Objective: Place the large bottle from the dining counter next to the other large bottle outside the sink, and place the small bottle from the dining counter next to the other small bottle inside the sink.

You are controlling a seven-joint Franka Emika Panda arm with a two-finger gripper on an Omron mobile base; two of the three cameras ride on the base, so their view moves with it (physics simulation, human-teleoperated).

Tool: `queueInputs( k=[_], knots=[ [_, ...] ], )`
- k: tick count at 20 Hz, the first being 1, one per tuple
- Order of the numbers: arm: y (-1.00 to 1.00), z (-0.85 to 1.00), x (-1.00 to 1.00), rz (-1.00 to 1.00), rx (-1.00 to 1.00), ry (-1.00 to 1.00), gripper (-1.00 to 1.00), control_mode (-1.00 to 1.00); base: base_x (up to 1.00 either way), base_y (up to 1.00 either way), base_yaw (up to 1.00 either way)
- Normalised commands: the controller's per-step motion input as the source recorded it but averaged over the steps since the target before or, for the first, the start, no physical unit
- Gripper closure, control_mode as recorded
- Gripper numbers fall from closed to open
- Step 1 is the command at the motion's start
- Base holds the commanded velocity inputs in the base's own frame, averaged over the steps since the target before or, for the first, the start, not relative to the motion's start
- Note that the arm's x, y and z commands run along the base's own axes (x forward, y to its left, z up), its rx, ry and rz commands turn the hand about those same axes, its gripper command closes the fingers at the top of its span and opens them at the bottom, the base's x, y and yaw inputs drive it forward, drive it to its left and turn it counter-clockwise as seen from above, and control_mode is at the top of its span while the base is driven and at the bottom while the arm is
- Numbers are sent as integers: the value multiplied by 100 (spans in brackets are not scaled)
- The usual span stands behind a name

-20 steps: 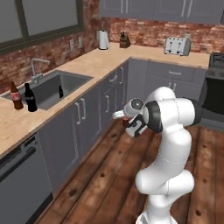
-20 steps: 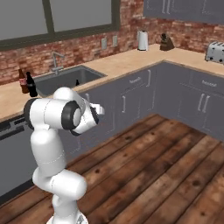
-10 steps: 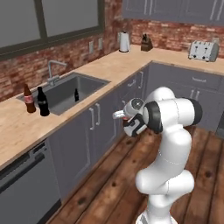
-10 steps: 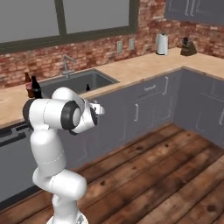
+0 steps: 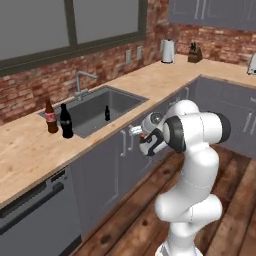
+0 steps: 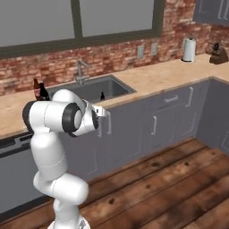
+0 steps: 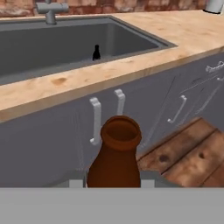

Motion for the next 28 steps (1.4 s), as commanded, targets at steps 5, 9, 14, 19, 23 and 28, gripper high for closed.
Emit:
queueInputs(
  k=[5, 9, 14, 19, 23, 28],
  knots=[
    [0, 0, 0, 0, 0, 0, 100, 100, 61, 0, 26],
    [0, 0, 0, 0, 0, 0, 100, 100, 53, 0, 26],
    [0, 0, 0, 0, 0, 0, 100, 100, 52, 0, 26],
    [0, 0, 0, 0, 0, 0, 100, 100, 58, 0, 26],
    [0, 0, 0, 0, 0, 0, 100, 100, 60, -16, 25],
    [0, 0, 0, 0, 0, 0, 100, 100, 50, -43, 21]
  ],
)
